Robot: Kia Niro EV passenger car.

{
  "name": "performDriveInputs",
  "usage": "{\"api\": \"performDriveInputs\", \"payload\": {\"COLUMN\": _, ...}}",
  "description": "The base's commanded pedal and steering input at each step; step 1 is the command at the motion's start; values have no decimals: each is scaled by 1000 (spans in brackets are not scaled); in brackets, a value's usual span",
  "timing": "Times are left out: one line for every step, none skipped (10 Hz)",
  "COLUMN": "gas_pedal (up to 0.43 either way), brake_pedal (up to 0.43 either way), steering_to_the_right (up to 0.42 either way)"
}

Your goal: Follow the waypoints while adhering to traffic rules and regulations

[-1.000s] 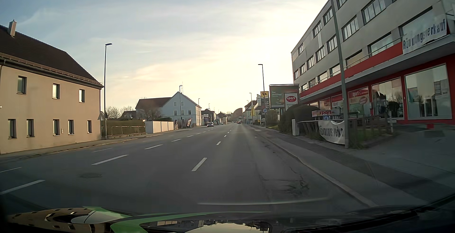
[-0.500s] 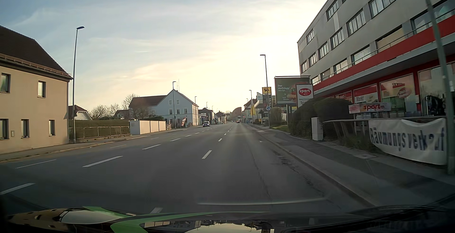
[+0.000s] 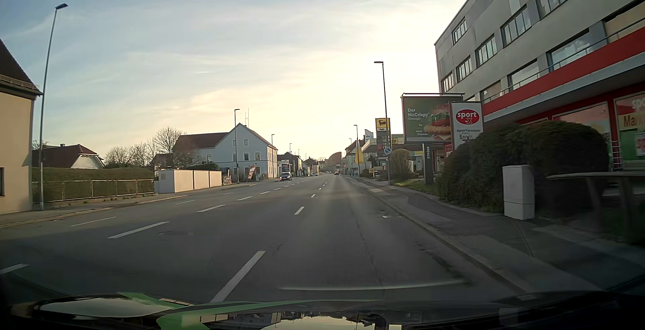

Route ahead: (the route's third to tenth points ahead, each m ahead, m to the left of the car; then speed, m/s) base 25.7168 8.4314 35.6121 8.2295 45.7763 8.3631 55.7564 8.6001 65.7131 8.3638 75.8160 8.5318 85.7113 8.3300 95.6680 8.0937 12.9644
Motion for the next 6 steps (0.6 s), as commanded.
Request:
{"api": "performDriveInputs", "payload": {"gas_pedal": 118, "brake_pedal": 0, "steering_to_the_right": 0}}
{"api": "performDriveInputs", "payload": {"gas_pedal": 118, "brake_pedal": 0, "steering_to_the_right": 0}}
{"api": "performDriveInputs", "payload": {"gas_pedal": 118, "brake_pedal": 0, "steering_to_the_right": 0}}
{"api": "performDriveInputs", "payload": {"gas_pedal": 118, "brake_pedal": 0, "steering_to_the_right": 0}}
{"api": "performDriveInputs", "payload": {"gas_pedal": 118, "brake_pedal": 0, "steering_to_the_right": 0}}
{"api": "performDriveInputs", "payload": {"gas_pedal": 118, "brake_pedal": 0, "steering_to_the_right": 0}}
